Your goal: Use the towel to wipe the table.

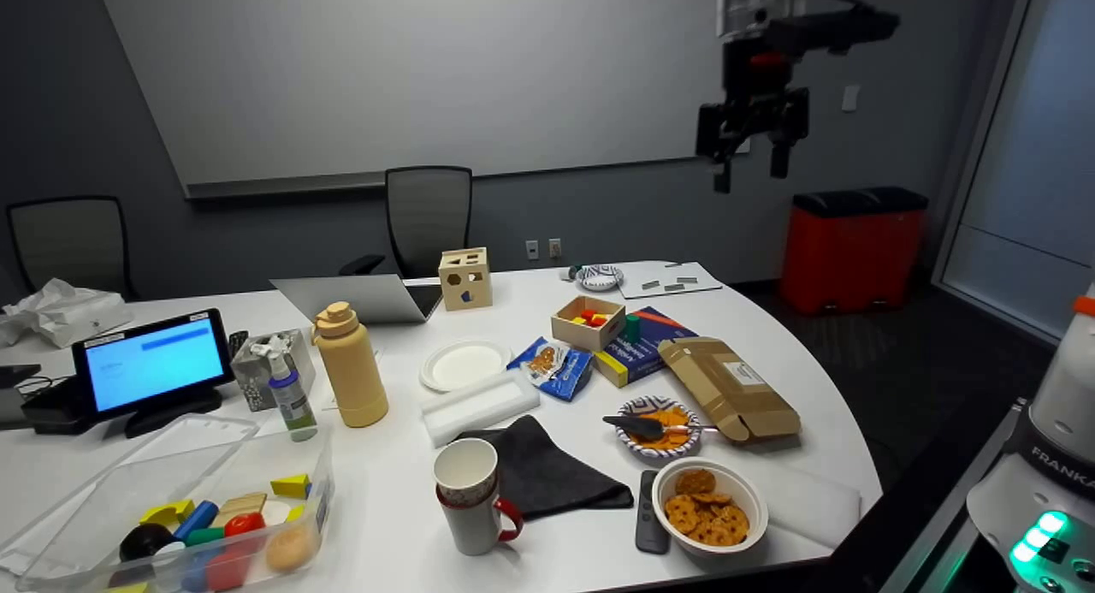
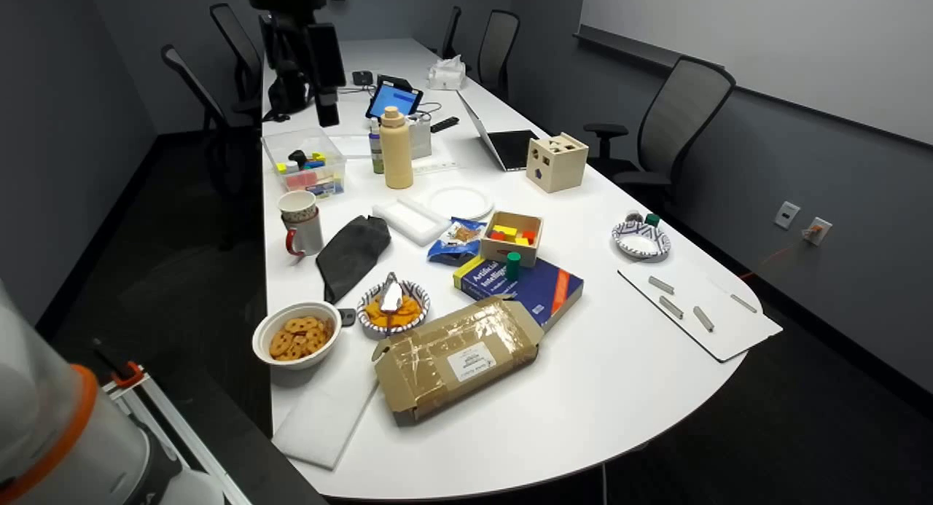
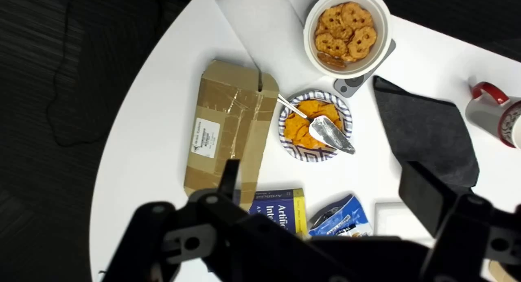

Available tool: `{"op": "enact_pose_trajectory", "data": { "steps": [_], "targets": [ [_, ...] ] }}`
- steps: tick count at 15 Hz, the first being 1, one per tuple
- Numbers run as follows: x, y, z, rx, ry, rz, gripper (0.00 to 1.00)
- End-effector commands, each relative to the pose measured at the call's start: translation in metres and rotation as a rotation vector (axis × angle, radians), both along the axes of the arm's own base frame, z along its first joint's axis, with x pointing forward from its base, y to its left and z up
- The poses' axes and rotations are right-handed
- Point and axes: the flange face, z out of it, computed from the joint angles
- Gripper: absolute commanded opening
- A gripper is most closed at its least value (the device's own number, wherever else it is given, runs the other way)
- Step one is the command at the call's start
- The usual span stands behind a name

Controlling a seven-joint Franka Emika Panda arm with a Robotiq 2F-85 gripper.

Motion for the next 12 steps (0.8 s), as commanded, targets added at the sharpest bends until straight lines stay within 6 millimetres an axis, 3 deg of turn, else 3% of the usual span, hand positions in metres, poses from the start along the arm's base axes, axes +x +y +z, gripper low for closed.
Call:
{"op": "enact_pose_trajectory", "data": {
  "steps": [1, 7, 12],
  "targets": [
    [0.045, 0.038, -0.07, 0.061, 0.052, 0.04, 1.0],
    [0.114, 0.088, -0.187, 0.109, 0.046, 0.111, 1.0],
    [0.177, 0.118, -0.25, 0.117, 0.032, 0.148, 1.0]
  ]
}}
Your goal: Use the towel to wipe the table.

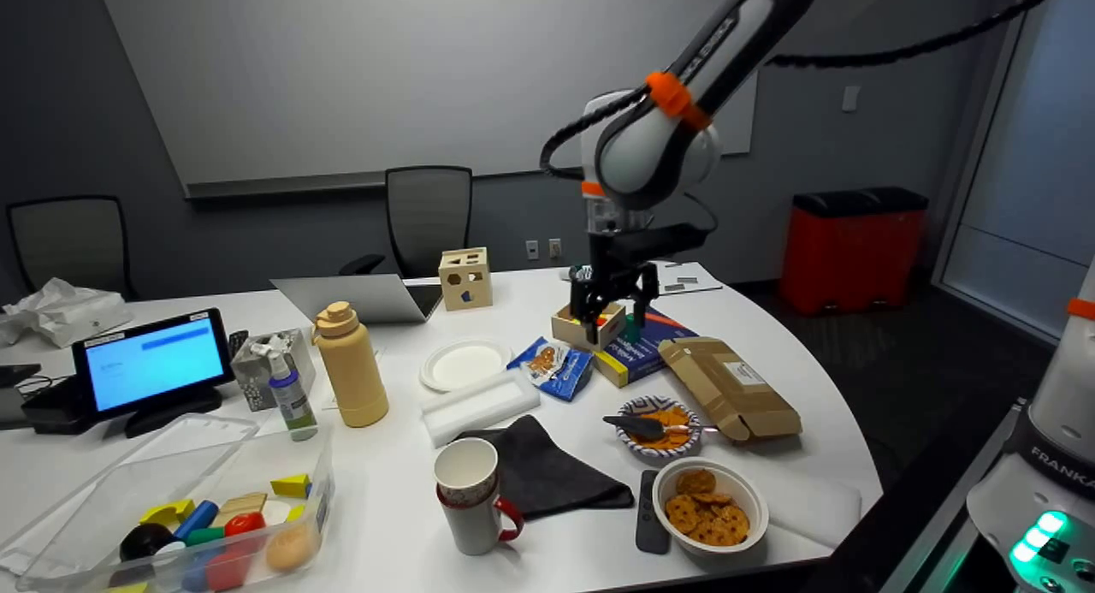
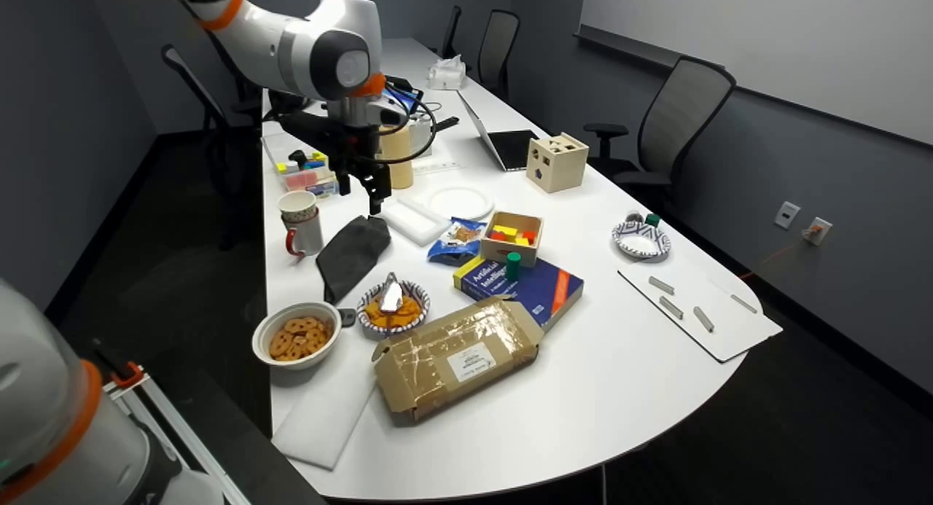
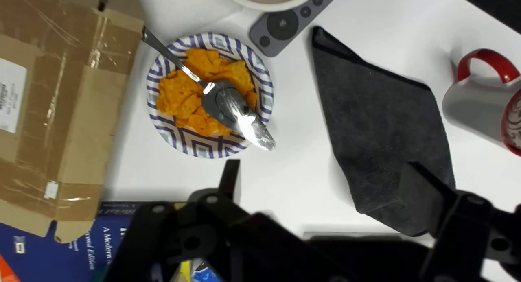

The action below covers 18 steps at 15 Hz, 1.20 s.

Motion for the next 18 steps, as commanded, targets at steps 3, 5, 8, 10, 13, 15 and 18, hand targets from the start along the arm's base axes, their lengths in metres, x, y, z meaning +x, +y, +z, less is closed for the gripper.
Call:
{"op": "enact_pose_trajectory", "data": {
  "steps": [3, 5, 8, 10, 13, 15, 18],
  "targets": [
    [0.067, 0.041, -0.049, 0.03, 0.03, 0.024, 1.0],
    [0.079, 0.057, -0.061, 0.043, 0.038, 0.034, 1.0],
    [0.092, 0.078, -0.074, 0.054, 0.044, 0.055, 1.0],
    [0.098, 0.089, -0.086, 0.06, 0.056, 0.067, 1.0],
    [0.101, 0.102, -0.111, 0.051, 0.101, 0.091, 1.0],
    [0.1, 0.108, -0.127, 0.046, 0.132, 0.099, 1.0],
    [0.1, 0.116, -0.154, 0.047, 0.168, 0.095, 1.0]
  ]
}}
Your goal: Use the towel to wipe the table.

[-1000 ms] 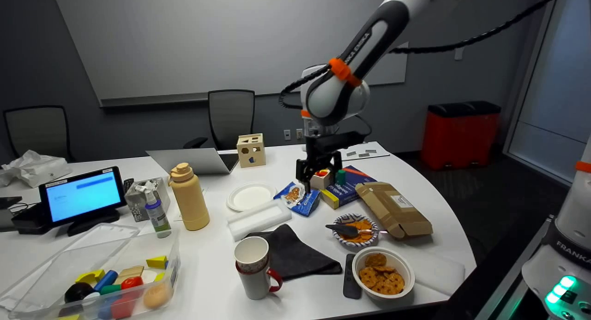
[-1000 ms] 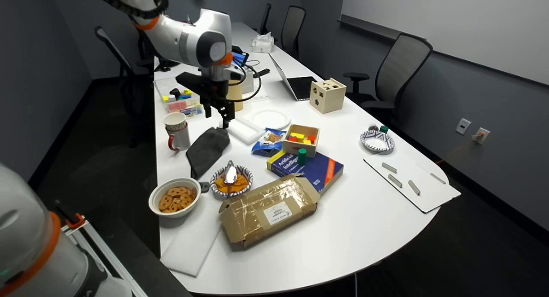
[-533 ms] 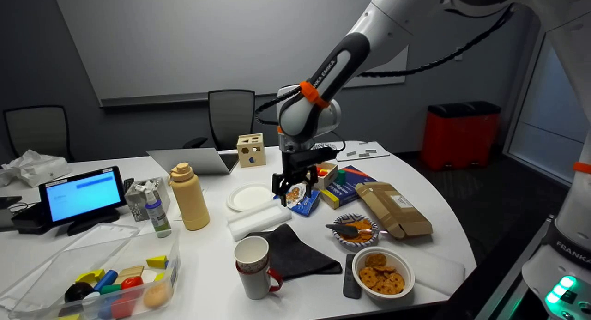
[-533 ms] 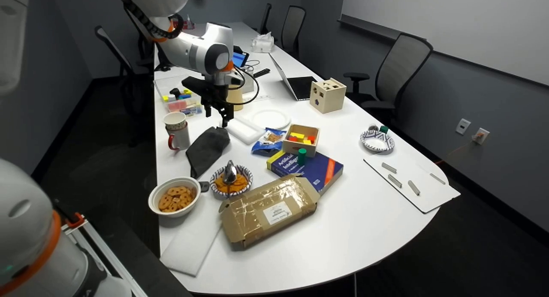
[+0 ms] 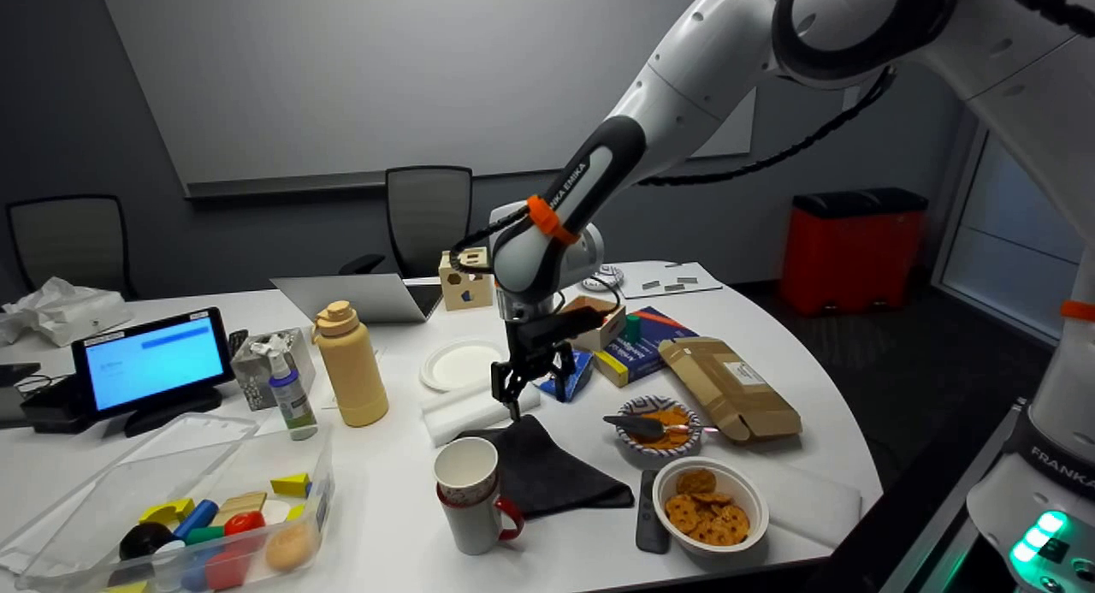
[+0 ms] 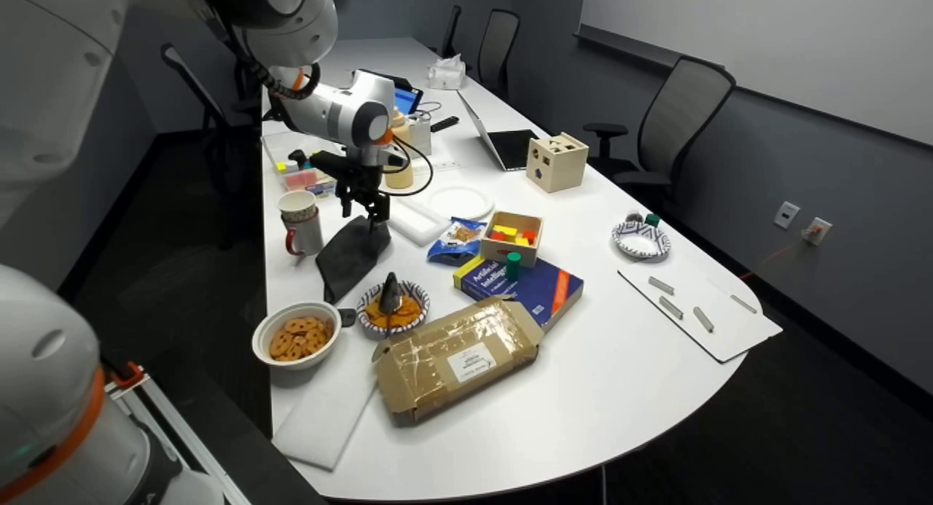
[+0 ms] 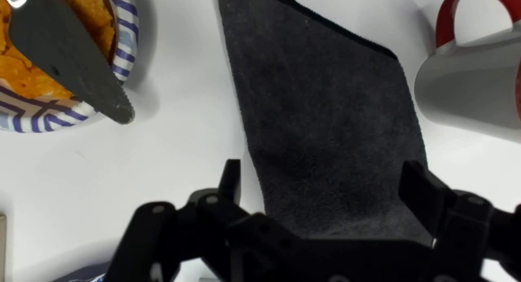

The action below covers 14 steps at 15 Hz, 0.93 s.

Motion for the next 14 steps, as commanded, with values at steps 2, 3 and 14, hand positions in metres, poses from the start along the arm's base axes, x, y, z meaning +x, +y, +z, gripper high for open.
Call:
{"op": "enact_pose_trajectory", "data": {
  "steps": [2, 3, 14],
  "targets": [
    [0.007, 0.013, -0.035, 0.004, 0.05, 0.001, 1.0],
    [0.007, 0.016, -0.041, 0.0, 0.037, -0.001, 1.0],
    [0.015, 0.034, -0.093, -0.022, -0.088, -0.021, 1.0]
  ]
}}
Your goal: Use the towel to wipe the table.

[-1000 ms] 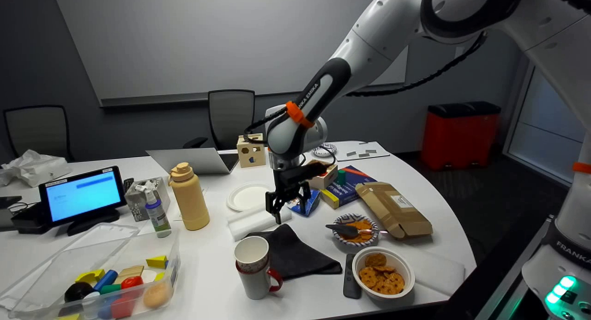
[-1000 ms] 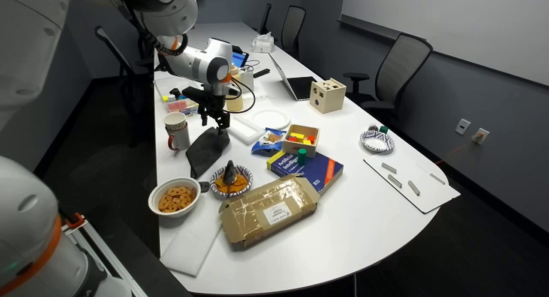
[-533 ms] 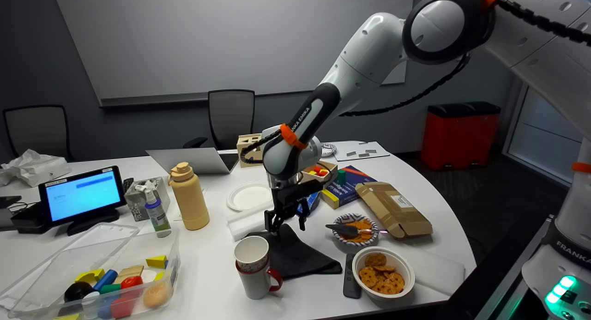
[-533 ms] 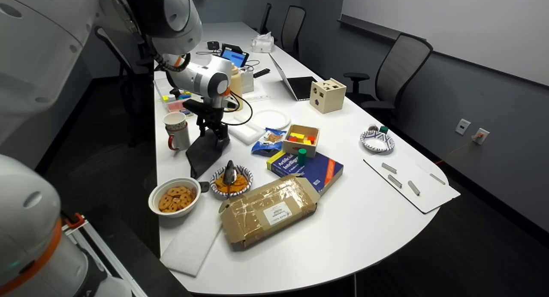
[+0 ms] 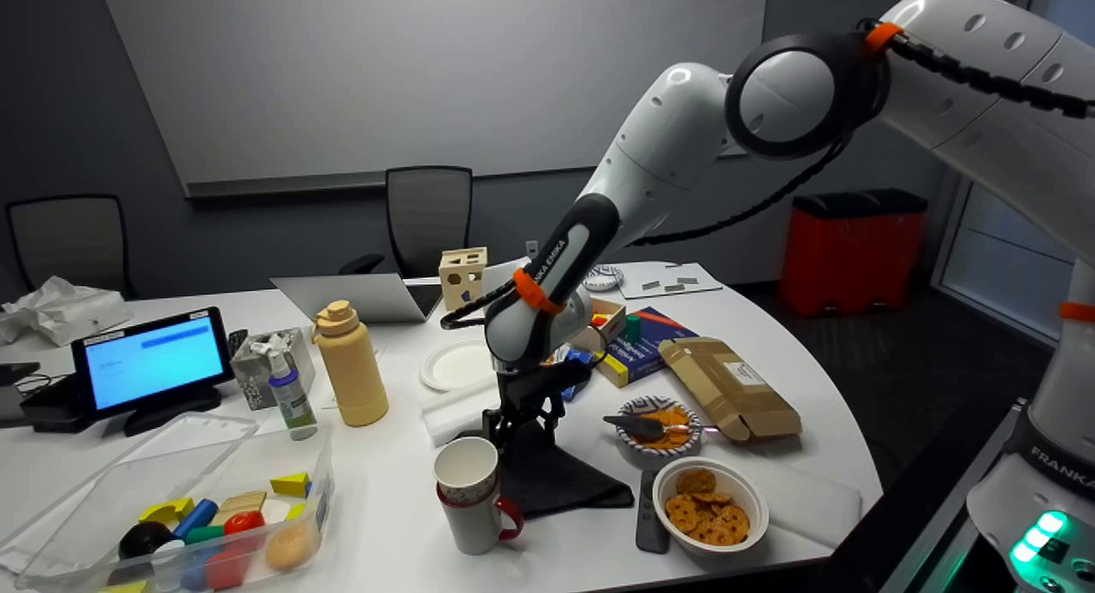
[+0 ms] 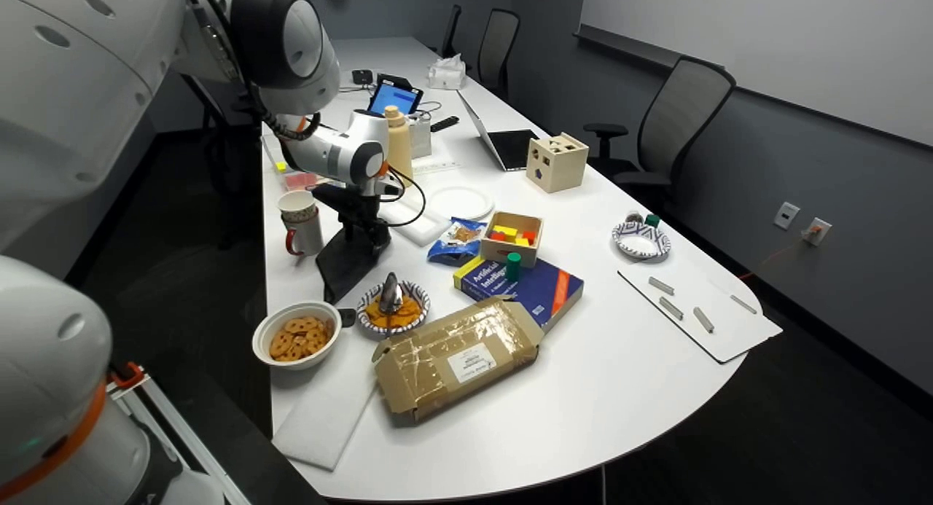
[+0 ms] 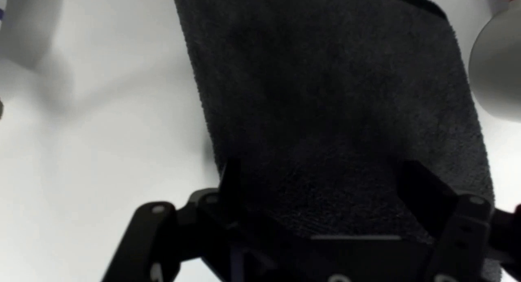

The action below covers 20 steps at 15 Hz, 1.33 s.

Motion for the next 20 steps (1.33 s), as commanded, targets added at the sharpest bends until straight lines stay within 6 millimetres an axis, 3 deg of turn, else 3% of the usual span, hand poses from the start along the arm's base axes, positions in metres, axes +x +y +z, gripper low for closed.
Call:
{"op": "enact_pose_trajectory", "data": {
  "steps": [1, 3, 4, 6, 14, 15, 20],
  "targets": [
    [0.011, 0.007, -0.012, -0.01, -0.045, -0.012, 1.0],
    [0.013, 0.007, -0.016, -0.013, -0.052, -0.011, 1.0],
    [0.014, 0.007, -0.016, -0.016, -0.051, -0.008, 0.76],
    [0.014, 0.007, -0.017, -0.019, -0.039, -0.002, 0.66],
    [0.013, 0.005, -0.012, -0.023, -0.026, -0.001, 0.05],
    [0.011, 0.003, -0.009, -0.028, -0.023, -0.003, 0.0],
    [0.014, -0.013, 0.002, -0.037, -0.03, -0.031, 0.01]
  ]
}}
